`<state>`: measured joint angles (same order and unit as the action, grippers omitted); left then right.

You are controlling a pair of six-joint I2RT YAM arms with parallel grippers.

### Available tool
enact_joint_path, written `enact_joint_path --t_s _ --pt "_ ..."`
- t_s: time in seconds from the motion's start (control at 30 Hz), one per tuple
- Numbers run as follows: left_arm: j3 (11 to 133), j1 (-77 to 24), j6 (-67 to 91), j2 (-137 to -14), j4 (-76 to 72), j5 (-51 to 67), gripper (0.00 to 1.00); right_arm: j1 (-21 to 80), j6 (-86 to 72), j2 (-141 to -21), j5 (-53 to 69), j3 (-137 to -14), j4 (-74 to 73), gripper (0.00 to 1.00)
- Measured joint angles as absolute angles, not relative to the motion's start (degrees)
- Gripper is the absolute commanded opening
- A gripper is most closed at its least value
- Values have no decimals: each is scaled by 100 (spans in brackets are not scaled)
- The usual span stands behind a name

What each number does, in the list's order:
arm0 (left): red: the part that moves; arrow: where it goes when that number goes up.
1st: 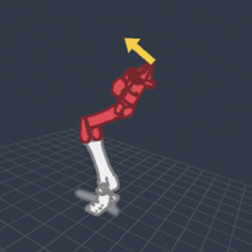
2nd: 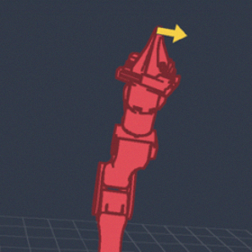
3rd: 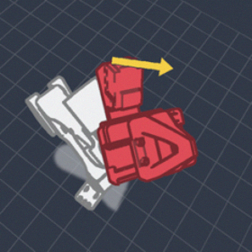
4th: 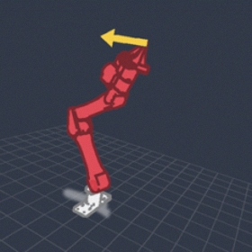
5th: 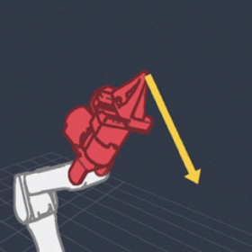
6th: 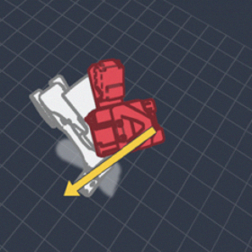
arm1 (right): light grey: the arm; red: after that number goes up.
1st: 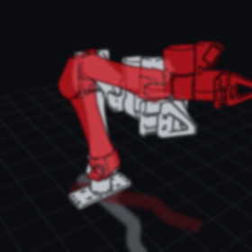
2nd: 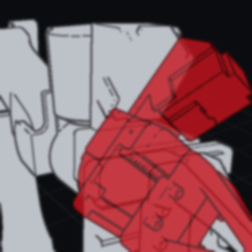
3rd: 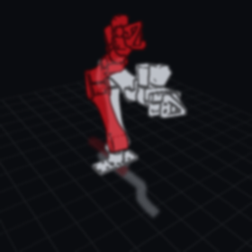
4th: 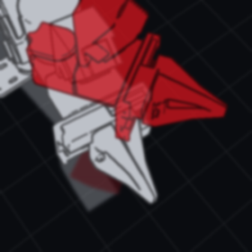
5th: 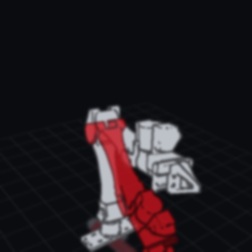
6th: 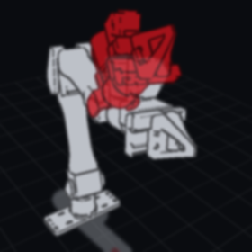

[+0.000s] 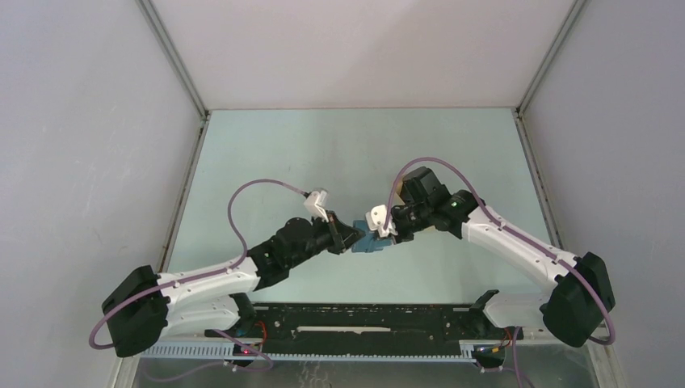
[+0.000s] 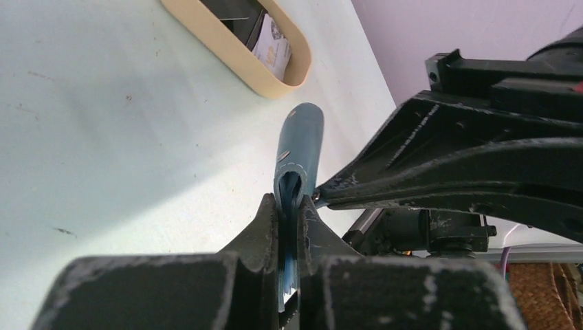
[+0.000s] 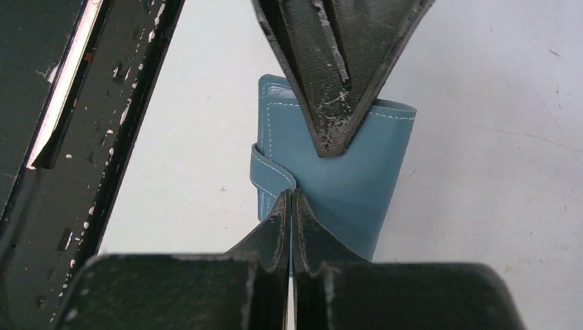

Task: Put the credit cards into the card holder
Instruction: Open the card holder at the center of the board.

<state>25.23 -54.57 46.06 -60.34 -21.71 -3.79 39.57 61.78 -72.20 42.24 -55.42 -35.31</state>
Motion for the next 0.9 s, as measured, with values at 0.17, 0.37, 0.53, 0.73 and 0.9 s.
enact_joint_path --t_s 0.17,0.37,0.53,0.73,0.9 --pt "2408 -5264 4842 -6020 -2346 -657 0 4217 6292 -7260 4403 -5507 -3913 0" --pt "2185 -5109 5065 -5867 -2637 -792 0 4366 6379 -7428 4421 -5481 -4062 1" --pt "2016 -4998 5179 -5857 -2812 -735 0 4366 6298 -7513 4405 -5481 -4064 31" --pt "1929 -4757 5404 -5857 -3232 -668 0 4202 6193 -7581 4694 -5481 -4300 43" --pt "1798 -4615 5537 -5857 -3562 -429 0 3516 6086 -7498 5443 -5596 -4650 48"
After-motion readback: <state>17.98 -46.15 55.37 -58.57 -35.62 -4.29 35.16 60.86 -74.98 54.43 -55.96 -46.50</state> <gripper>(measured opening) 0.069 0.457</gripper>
